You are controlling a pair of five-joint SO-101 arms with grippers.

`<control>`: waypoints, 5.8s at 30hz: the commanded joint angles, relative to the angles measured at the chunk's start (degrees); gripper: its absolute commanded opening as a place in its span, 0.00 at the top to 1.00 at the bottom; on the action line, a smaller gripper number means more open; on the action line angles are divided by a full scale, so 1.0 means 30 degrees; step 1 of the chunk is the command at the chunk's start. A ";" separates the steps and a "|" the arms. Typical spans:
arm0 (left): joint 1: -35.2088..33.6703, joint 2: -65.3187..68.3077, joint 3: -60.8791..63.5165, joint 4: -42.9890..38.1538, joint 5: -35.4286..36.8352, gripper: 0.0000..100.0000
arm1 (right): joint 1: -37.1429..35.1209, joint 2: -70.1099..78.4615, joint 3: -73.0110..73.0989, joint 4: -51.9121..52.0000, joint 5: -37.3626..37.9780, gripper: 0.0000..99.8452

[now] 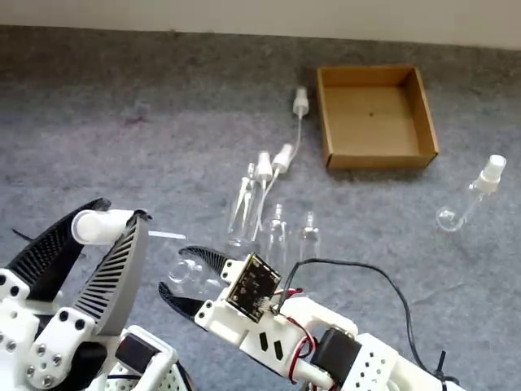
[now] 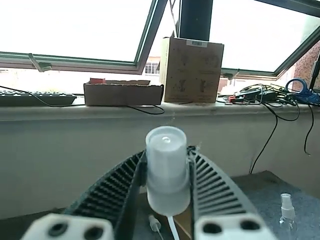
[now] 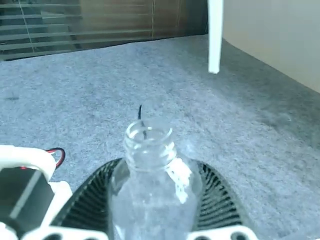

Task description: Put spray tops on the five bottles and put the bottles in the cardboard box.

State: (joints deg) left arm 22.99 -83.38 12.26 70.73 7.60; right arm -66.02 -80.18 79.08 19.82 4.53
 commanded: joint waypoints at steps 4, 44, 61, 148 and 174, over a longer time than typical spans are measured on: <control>-0.0132 -0.0015 -0.0015 0.0234 -0.0234 0.99 | 0.0747 -0.0308 -0.0308 0.0015 -0.0147 1.00; -0.0015 -0.1773 0.1480 -0.0469 0.0557 0.99 | 0.0542 -0.0806 -0.1040 0.0015 -0.0059 1.00; -0.0103 -0.1919 0.2799 -0.0469 0.0469 0.99 | 0.0659 -0.0806 -0.1656 0.0073 -0.0059 1.00; -0.0015 -0.1861 0.9451 -0.3429 -0.1963 0.99 | 0.2066 0.0103 -0.6168 0.0952 -0.0029 1.00; -0.2242 -0.1890 1.3641 -0.6359 0.1026 0.98 | 0.5319 0.1128 -0.9773 0.2066 -0.2403 1.00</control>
State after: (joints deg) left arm 19.03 -90.51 51.21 52.88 6.29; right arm -53.98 -76.04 56.48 29.67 1.54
